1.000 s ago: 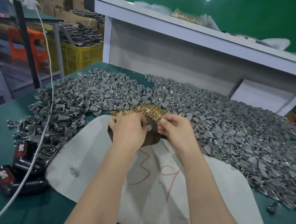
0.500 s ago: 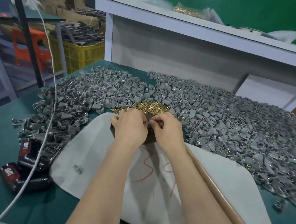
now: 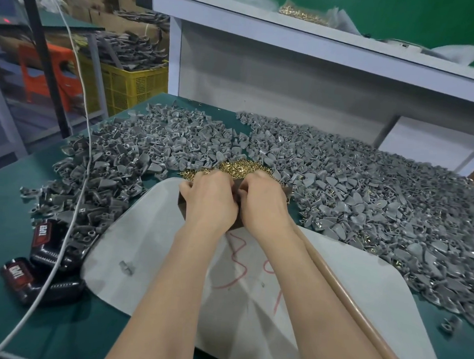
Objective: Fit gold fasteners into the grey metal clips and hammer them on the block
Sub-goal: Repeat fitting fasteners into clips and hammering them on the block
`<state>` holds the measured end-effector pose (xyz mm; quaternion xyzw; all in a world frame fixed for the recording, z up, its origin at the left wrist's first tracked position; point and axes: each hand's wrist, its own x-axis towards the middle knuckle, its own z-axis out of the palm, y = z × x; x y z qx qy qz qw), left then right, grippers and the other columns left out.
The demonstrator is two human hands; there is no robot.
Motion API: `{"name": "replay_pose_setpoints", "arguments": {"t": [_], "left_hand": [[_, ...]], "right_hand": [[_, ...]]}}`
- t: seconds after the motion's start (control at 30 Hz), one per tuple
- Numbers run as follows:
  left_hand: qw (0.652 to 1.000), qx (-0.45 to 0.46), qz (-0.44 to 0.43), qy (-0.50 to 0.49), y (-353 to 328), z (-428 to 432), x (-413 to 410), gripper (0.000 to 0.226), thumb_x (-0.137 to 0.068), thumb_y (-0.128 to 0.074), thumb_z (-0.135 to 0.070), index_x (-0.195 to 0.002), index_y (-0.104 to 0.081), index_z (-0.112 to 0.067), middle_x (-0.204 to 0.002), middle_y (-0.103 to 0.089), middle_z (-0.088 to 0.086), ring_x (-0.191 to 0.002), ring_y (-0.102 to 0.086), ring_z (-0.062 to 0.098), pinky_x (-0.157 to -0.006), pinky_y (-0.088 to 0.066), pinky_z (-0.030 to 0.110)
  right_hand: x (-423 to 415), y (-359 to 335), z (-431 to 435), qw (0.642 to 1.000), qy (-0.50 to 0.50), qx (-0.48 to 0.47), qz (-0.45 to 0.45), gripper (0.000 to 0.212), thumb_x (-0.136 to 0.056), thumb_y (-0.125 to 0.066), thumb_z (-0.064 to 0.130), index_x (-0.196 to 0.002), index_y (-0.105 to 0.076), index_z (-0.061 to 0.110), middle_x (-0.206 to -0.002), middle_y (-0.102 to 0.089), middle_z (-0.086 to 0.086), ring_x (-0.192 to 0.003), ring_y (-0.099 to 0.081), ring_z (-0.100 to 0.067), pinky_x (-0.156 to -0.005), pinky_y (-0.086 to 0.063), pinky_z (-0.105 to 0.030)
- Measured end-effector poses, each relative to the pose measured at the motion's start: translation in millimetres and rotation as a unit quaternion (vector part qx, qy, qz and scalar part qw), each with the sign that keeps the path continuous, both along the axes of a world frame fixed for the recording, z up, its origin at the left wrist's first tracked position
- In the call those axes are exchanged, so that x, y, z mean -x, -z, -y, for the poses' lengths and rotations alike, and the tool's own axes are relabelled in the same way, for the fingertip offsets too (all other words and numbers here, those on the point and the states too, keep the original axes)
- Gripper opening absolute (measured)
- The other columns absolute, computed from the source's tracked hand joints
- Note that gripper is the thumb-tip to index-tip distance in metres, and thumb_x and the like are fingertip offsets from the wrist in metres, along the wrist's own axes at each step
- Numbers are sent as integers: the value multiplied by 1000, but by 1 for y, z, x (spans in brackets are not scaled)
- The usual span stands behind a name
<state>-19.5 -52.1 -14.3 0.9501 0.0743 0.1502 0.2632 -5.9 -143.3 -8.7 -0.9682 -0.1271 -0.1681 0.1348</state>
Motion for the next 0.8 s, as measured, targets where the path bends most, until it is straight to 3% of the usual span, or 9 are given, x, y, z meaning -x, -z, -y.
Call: {"name": "replay_pose_setpoints", "arguments": {"t": [0.33,0.43,0.5,0.57,0.63,0.7,0.8], "left_hand": [[1000,-20,-10,5,-3,0,1,23,-84,-47,-7,-91,-65,-19,-102,-62,3,-110,-49,28,-84,-27,35],[1000,10,-15,-1,-2,-1,1,15,-86,-51,-13,-86,-62,-23,-101,-64,2,-111,-49,28,-84,-26,35],[999,32,-12,-5,-1,-2,2,14,-87,-55,-16,-83,-63,-27,-102,-66,-1,-111,-49,26,-85,-25,35],[999,44,-10,-6,-1,-2,2,17,-87,-57,-15,-79,-64,-29,-101,-67,-3,-110,-49,24,-84,-25,35],[999,51,-9,-6,0,-2,1,17,-87,-58,-15,-79,-65,-28,-100,-66,-4,-109,-49,24,-84,-24,35],[999,51,-11,-6,0,-2,0,17,-88,-59,-17,-78,-64,-29,-101,-66,-4,-109,-49,24,-85,-25,36],[999,47,-6,-8,1,-3,0,19,-88,-58,-16,-76,-61,-30,-100,-66,-5,-108,-49,24,-86,-26,36]], "right_hand": [[1,-10,-3,997,-25,71,-5,15,-91,-49,4,-100,-61,6,-103,-52,-6,-98,-54,-27,-69,-29,-27],[0,-10,5,998,-39,4,-40,17,-93,-51,10,-100,-66,8,-92,-48,-1,-95,-56,-24,-70,-34,-26],[1,-8,20,994,-21,-82,-68,22,-95,-53,18,-110,-68,14,-102,-56,-2,-98,-57,-20,-84,-41,-27],[3,-2,42,985,60,-127,-96,26,-94,-55,27,-117,-63,17,-112,-59,-4,-96,-59,-20,-92,-47,-35],[5,6,59,969,158,-62,-179,27,-90,-58,37,-103,-60,13,-99,-63,-5,-86,-62,-22,-82,-53,-41],[7,11,65,955,184,-1,-232,28,-89,-60,36,-92,-53,10,-95,-64,-8,-85,-60,-27,-76,-51,-37],[5,10,65,962,167,-43,-211,23,-92,-57,28,-100,-53,7,-94,-61,-9,-84,-58,-28,-71,-47,-35]]}}
